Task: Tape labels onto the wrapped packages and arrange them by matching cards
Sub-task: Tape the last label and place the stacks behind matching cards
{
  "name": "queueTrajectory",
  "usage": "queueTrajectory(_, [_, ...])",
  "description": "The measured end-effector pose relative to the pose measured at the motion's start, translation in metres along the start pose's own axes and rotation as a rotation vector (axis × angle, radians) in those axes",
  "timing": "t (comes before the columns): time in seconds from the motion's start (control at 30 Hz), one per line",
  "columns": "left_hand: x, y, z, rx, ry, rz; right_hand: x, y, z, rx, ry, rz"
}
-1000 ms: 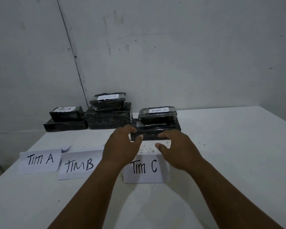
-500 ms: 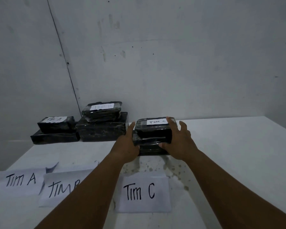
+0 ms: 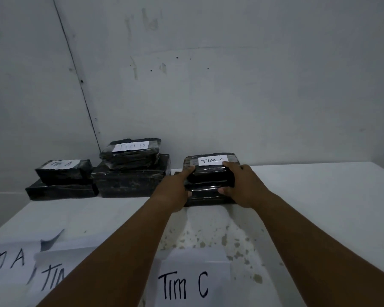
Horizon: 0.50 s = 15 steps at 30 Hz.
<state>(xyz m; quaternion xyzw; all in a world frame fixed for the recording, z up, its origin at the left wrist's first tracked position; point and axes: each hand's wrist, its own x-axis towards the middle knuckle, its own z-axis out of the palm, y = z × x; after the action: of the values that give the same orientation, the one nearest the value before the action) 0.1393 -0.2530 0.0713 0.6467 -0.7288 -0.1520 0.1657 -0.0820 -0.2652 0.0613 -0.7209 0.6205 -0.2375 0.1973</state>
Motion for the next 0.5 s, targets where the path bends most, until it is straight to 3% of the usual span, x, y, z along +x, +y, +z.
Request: queueTrajectory(0.5, [0.03, -0.005, 0.004, 0.02, 0.049, 0.009, 0.024, 0.011, 0.011, 0.096, 0.057, -0.004])
